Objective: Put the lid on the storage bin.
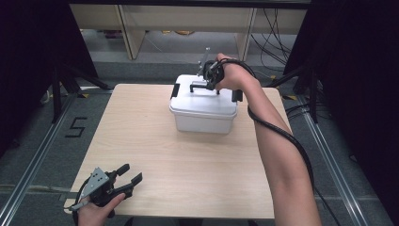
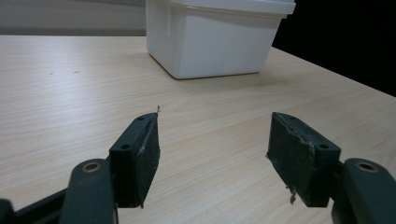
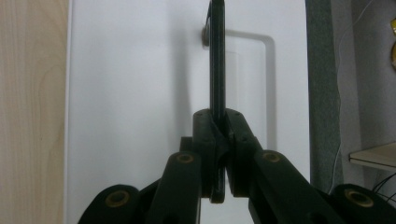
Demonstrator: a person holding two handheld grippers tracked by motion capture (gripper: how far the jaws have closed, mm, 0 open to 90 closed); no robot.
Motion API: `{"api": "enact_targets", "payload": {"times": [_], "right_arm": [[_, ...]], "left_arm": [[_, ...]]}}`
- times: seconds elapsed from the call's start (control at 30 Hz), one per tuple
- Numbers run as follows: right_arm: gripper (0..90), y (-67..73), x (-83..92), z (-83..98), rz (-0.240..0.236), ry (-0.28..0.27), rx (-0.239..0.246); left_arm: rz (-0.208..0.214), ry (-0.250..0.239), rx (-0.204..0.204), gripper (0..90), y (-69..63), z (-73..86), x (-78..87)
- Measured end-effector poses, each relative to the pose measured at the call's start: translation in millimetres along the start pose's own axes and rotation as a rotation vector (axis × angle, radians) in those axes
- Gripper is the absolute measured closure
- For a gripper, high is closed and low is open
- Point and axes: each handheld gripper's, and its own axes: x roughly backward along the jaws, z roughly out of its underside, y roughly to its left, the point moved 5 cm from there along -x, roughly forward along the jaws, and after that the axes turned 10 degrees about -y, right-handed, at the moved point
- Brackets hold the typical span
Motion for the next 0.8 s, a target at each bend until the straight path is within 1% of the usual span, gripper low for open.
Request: {"api": "enact_targets", "payload": {"times": [0.07, 0.13, 0.17, 0.2, 0.23, 0.27, 0.37, 0.4, 0.43, 0.47, 0.5, 0.57, 0.63, 0.67, 0.7, 0.73, 0.77, 0.8], "right_arm": [[84.7, -0.5, -0.5, -0.5, -0.001, -0.001, 0.008], [84.7, -1.0, -0.3, -0.9, -0.002, 0.002, 0.011], [84.6, -0.8, 0.2, -1.0, -0.002, 0.006, 0.005], [84.6, -0.7, 0.4, -1.2, -0.001, 0.006, -0.001], [84.6, -1.0, 0.5, -1.2, -0.002, 0.006, -0.001], [84.5, -1.3, 0.4, -1.2, -0.002, 0.007, -0.001], [84.0, -3.0, -1.0, -0.9, -0.001, -0.003, 0.0], [83.9, -4.5, -1.2, -0.6, -0.004, -0.002, 0.016], [83.8, -4.6, -1.1, -0.2, 0.0, 0.0, 0.005], [83.8, -4.8, -1.1, -0.2, 0.0, -0.001, 0.005], [83.9, -4.9, -1.1, -0.4, -0.001, -0.002, 0.005], [84.1, -4.7, 0.0, -1.0, 0.004, 0.0, -0.006], [84.4, -6.8, 0.9, -1.2, 0.014, 0.001, 0.013], [84.4, -6.5, 2.6, -1.8, 0.016, 0.004, -0.009], [84.4, -6.5, 2.6, -1.8, 0.016, 0.004, -0.009], [84.4, -7.9, 2.9, -1.6, 0.013, 0.005, 0.012], [84.4, -6.6, 3.2, -2.1, 0.016, 0.011, 0.001], [84.4, -7.4, 2.1, -2.3, 0.012, 0.001, 0.02]], "left_arm": [[-0.009, 0.011, -0.003, 33.3, 0.2, -0.1, 1.2], [-0.01, 0.009, -0.001, 33.3, 0.3, -0.2, 1.4], [-0.012, 0.008, 0.0, 33.3, 0.3, -0.2, 1.6], [-0.001, -0.004, 0.002, 33.3, 0.4, -0.2, 0.7], [-0.002, -0.002, 0.002, 33.3, 0.4, -0.2, 0.8], [-0.01, 0.009, -0.001, 33.3, 0.6, -0.3, 1.8], [-0.009, 0.007, 0.001, 33.3, 0.2, -0.2, 1.5], [-0.008, 0.006, 0.002, 33.3, 0.1, -0.1, 1.5], [0.0, -0.001, 0.001, 33.3, 0.3, -0.1, 0.7], [0.0, -0.002, 0.001, 33.3, 0.3, -0.2, 0.8], [-0.009, 0.007, -0.001, 33.3, 0.4, -0.4, 1.9], [-0.011, 0.008, 0.0, 33.3, 0.8, -0.3, 1.9], [-0.01, 0.009, -0.001, 33.2, 0.8, -0.2, 1.8], [-0.009, 0.009, -0.001, 33.3, 0.5, -0.2, 1.8], [0.0, -0.001, -0.001, 33.3, 0.3, -0.3, 1.0], [-0.007, 0.007, -0.003, 33.3, 0.1, -0.2, 1.5], [-0.007, 0.01, -0.002, 33.3, -0.1, -0.1, 1.6], [-0.007, 0.011, -0.003, 33.3, -0.2, -0.1, 1.4]]}}
